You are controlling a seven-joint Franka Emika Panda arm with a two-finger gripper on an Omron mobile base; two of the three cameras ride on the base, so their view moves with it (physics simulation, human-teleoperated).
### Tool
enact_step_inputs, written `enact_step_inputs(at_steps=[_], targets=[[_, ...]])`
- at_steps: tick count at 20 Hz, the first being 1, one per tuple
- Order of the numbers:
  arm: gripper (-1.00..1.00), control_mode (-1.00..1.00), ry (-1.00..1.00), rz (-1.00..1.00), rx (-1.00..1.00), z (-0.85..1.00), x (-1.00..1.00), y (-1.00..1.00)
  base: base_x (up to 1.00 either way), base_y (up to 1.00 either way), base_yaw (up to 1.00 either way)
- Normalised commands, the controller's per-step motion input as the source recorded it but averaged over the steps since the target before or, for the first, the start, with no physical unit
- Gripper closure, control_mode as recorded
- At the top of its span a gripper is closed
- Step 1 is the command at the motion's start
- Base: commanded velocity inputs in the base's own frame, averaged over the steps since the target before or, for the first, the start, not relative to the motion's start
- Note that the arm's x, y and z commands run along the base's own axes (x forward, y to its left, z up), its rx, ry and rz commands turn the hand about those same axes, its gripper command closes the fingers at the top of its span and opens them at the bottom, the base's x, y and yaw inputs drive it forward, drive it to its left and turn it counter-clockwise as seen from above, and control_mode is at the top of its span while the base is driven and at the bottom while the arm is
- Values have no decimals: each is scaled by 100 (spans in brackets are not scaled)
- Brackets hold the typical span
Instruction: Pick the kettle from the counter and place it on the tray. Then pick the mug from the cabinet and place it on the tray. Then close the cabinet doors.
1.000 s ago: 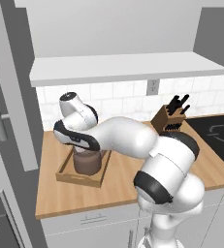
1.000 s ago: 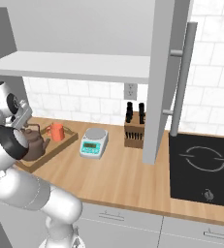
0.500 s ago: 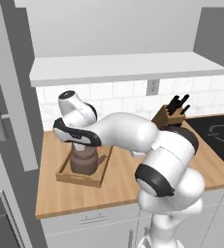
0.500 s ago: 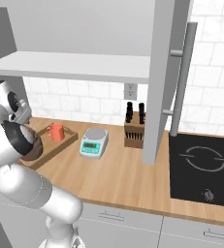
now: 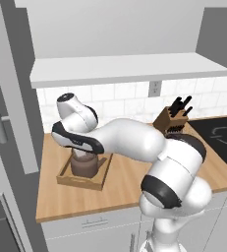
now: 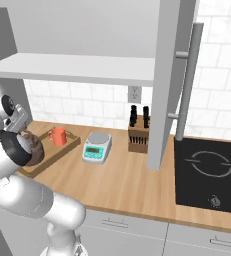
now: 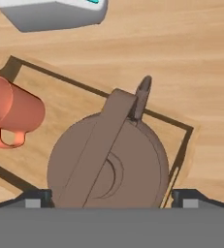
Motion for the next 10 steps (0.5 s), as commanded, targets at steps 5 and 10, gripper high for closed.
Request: enact_step_inputs(at_steps=[5,10], targets=[[-100,-100,-5,0,0,35,-46,0,0,0,0],[-100,-100,-11,0,1,31,-39,-7,0,0,0]])
